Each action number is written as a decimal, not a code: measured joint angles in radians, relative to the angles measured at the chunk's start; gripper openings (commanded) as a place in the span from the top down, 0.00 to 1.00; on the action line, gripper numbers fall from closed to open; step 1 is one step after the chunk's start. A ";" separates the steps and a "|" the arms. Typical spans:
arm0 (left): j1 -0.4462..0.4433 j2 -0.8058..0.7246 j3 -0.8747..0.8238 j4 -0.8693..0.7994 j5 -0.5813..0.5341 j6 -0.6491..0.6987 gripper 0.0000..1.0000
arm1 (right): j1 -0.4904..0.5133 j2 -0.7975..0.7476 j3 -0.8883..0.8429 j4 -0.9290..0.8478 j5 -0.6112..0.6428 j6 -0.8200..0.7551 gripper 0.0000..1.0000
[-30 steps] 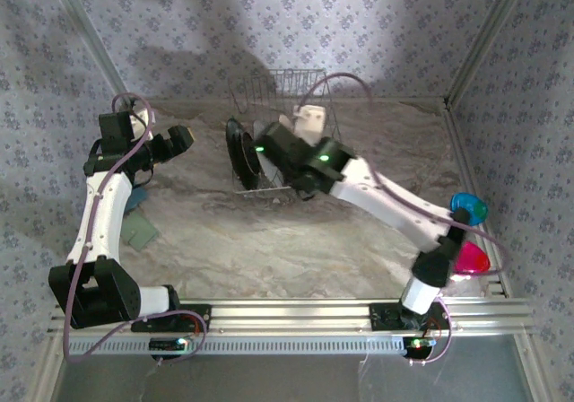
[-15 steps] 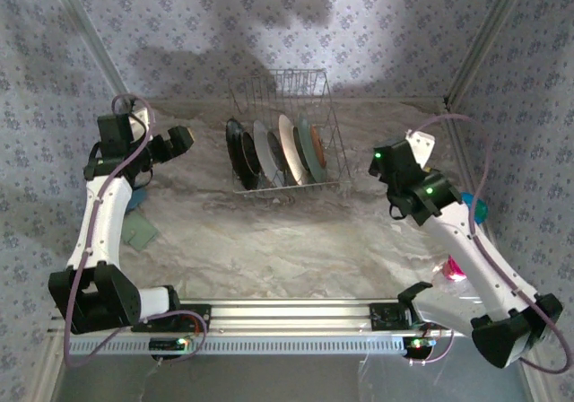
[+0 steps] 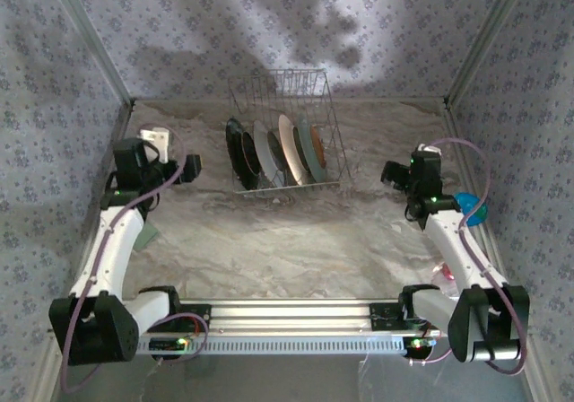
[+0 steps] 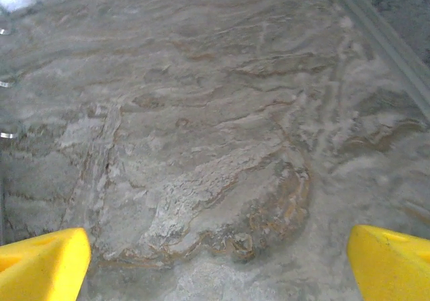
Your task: Load the plates into the dish rack
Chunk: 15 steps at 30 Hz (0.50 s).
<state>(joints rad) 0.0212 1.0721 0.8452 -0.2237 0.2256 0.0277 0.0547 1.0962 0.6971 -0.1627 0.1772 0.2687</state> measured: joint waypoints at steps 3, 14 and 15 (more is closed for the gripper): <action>-0.020 -0.024 -0.058 0.064 -0.061 0.021 0.01 | 0.000 0.009 -0.088 0.122 -0.038 -0.090 0.00; -0.014 0.016 -0.340 0.420 -0.196 0.002 0.01 | -0.066 0.154 -0.214 0.472 -0.114 -0.200 0.00; -0.014 0.038 -0.353 0.449 -0.197 0.002 0.01 | -0.066 0.167 -0.222 0.500 -0.116 -0.207 0.00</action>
<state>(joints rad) 0.0071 1.1099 0.4919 0.2249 0.0284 0.0292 -0.0116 1.2636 0.4747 0.3370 0.0608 0.0620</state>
